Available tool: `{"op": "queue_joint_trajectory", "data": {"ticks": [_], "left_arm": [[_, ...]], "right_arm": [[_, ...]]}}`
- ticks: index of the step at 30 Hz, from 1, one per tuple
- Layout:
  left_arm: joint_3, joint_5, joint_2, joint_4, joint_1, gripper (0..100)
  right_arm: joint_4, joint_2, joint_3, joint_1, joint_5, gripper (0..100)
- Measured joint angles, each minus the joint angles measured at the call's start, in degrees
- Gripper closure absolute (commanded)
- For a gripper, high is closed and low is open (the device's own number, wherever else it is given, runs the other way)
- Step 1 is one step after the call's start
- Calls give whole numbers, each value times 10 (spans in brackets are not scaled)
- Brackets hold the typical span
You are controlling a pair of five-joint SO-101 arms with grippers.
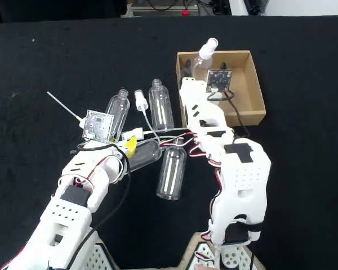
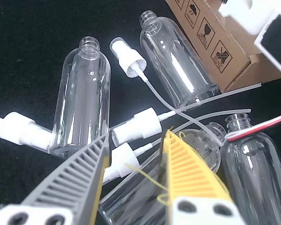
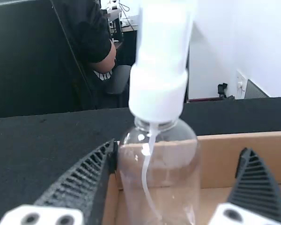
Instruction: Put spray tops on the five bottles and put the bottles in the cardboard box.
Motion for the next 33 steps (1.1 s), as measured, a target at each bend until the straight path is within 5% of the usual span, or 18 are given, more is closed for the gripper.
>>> {"op": "queue_joint_trajectory", "data": {"ticks": [14, 20, 23, 33], "left_arm": [[0, 0, 0, 0, 0, 820], [0, 0, 0, 0, 0, 820], [0, 0, 0, 0, 0, 820], [0, 0, 0, 0, 0, 820]], "right_arm": [[0, -190, 178, -2, -8, 650], [0, -270, 252, 1, -111, 995], [14, -290, 252, 32, -129, 939], [368, -253, 67, 50, -133, 981]]}}
